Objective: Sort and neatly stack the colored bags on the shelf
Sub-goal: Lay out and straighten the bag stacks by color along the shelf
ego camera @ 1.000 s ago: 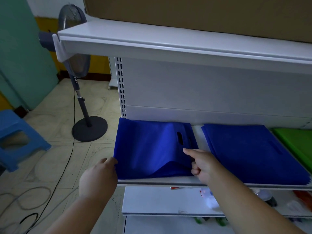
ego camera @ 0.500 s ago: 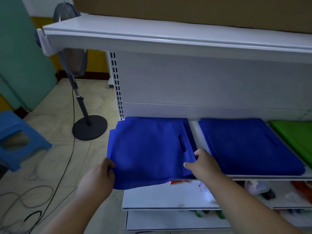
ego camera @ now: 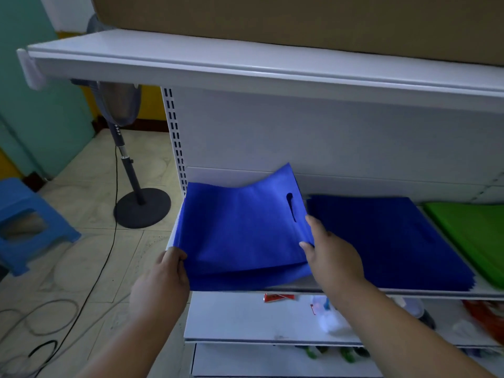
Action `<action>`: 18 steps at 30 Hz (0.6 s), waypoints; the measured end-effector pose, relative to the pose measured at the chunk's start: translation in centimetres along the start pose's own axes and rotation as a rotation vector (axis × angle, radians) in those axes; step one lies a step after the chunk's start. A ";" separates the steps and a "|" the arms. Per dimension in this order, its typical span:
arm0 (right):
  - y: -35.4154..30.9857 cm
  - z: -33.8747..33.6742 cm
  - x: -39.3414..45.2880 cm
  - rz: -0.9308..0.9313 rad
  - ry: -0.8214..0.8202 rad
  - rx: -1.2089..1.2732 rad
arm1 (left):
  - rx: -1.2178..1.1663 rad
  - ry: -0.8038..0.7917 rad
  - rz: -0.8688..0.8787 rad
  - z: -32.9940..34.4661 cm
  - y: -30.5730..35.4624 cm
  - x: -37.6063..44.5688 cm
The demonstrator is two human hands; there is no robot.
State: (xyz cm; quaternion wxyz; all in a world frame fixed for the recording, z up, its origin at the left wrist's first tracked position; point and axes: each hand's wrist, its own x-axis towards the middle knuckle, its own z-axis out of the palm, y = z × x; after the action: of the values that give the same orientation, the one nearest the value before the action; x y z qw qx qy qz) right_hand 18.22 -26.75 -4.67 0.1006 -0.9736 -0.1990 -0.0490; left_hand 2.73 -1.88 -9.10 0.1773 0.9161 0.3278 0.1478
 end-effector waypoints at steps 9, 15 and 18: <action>5.7 -2.8 0.4 -0.150 0.388 0.234 | -0.157 0.194 0.021 0.4 5.4 -0.5; 13.9 -6.3 0.4 -0.065 0.422 0.272 | -0.182 0.171 0.107 3.1 13.7 -1.3; 19.0 -7.9 0.2 -0.027 0.417 0.241 | -0.223 0.148 0.156 5.2 18.5 -2.1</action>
State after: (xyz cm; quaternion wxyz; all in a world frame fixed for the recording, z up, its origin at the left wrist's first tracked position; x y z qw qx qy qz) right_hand 25.50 -45.51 -0.27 0.2542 -0.9207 -0.1915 -0.2261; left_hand 13.34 -17.84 -6.26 0.2414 0.9000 0.2491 0.2639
